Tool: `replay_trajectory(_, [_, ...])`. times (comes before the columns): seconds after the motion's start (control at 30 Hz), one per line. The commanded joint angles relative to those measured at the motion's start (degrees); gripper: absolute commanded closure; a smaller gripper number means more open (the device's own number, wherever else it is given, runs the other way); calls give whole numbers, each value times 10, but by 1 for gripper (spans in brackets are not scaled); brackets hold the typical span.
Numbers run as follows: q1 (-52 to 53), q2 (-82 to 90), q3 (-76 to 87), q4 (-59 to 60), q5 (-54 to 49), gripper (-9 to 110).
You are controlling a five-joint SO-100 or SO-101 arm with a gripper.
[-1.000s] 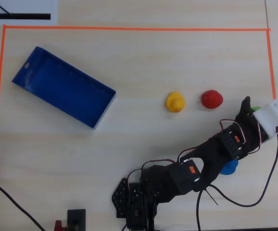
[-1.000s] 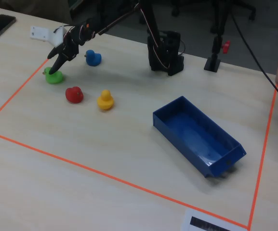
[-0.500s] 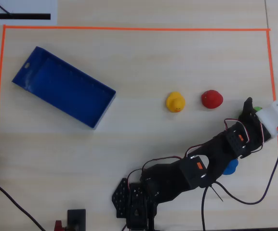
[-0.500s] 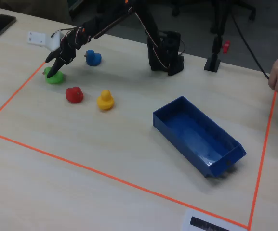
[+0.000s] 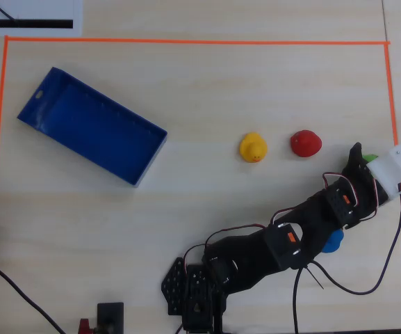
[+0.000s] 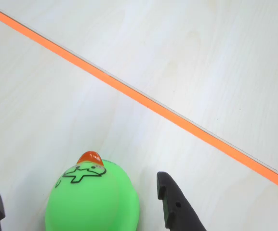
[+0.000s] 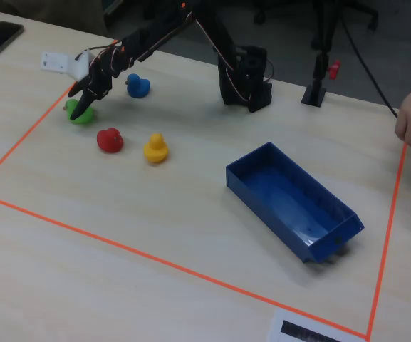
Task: Grasp green duck and put it into box.
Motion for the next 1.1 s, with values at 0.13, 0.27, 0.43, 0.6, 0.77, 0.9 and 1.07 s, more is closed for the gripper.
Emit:
replay_trajectory(0.13, [-6,11,3,-28,0,60])
replay_trajectory(0.27, [-10,5,7,-28,-4,64])
replay_trajectory(0.43, [-13,-1,11,-33,13,94])
replay_trajectory(0.6, [-16,1,-6,22,18,101])
replay_trajectory(0.77, [-19,8,-19,53,29,101])
replay_trajectory(0.9, [-20,24,-23,68,50,101])
replay_trajectory(1.07, [-49,121,-201,435,207,101])
